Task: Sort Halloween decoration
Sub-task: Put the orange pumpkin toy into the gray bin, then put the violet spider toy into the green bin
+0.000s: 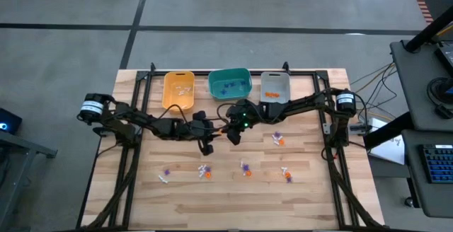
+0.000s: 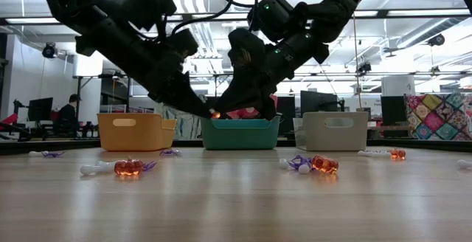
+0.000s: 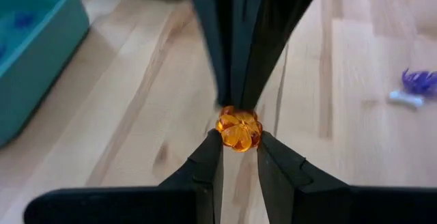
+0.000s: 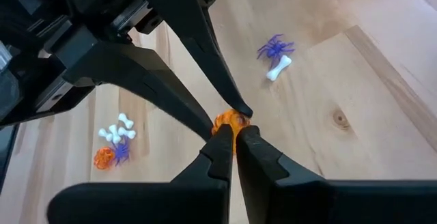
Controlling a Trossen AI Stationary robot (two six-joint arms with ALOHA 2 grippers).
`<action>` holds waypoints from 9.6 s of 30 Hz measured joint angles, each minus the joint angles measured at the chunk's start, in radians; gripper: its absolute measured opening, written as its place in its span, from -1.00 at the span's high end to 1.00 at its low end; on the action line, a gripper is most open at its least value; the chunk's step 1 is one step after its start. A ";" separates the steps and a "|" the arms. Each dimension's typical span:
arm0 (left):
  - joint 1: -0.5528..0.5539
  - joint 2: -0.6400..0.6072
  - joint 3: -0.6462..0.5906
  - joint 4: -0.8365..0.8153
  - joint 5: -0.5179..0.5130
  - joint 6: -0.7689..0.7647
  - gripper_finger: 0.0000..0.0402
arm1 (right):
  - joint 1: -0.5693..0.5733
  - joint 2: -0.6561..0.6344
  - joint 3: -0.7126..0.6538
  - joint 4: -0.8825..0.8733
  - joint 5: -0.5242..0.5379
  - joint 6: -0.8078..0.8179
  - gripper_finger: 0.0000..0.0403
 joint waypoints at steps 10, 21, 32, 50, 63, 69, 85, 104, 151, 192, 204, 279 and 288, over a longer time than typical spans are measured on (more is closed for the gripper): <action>-0.001 0.120 -0.006 0.008 0.009 -0.062 0.77 | 0.018 0.070 0.003 -0.013 0.014 -0.011 0.96; -0.002 0.175 -0.001 0.019 0.012 -0.135 0.63 | 0.020 0.057 0.003 -0.033 0.015 -0.158 0.96; -0.002 0.158 -0.003 0.001 0.024 -0.101 0.11 | 0.043 0.068 0.003 -0.024 0.014 -0.392 0.91; -0.003 -0.154 -0.006 -0.377 0.017 -0.107 0.04 | 0.063 0.138 0.010 0.184 0.128 -0.531 0.11; -0.006 -0.391 -0.008 -0.393 0.017 -0.057 0.04 | 0.066 0.202 0.015 0.201 0.176 -0.514 0.04; -0.006 -0.411 -0.008 -0.390 0.017 -0.041 0.04 | 0.066 0.234 0.017 0.216 0.203 -0.507 0.04; -0.006 -0.388 -0.009 -0.371 0.017 -0.041 0.04 | 0.066 0.241 0.017 0.230 0.191 -0.503 0.44; -0.006 -0.388 0.001 -0.385 0.017 -0.051 0.04 | 0.005 0.056 0.113 -0.212 0.202 -0.410 0.56; -0.006 -0.390 0.061 -1.032 0.028 -0.598 0.04 | -0.551 -0.147 0.250 -1.049 0.449 -0.238 0.31; -0.014 -0.080 0.031 -1.279 0.071 -1.020 0.08 | -0.460 -0.294 0.282 -1.019 0.459 -0.243 0.48; -0.015 -0.086 0.050 -1.258 0.060 -0.991 0.40 | -0.460 -0.293 0.282 -1.018 0.458 -0.233 0.50; -0.071 -0.019 0.013 -0.020 0.193 -0.075 1.00 | 0.082 -0.176 -0.070 -0.296 0.004 -0.247 0.21; -0.071 0.154 0.012 0.170 0.329 -0.075 1.00 | 0.172 -0.176 -0.144 -0.193 0.036 -0.101 0.21</action>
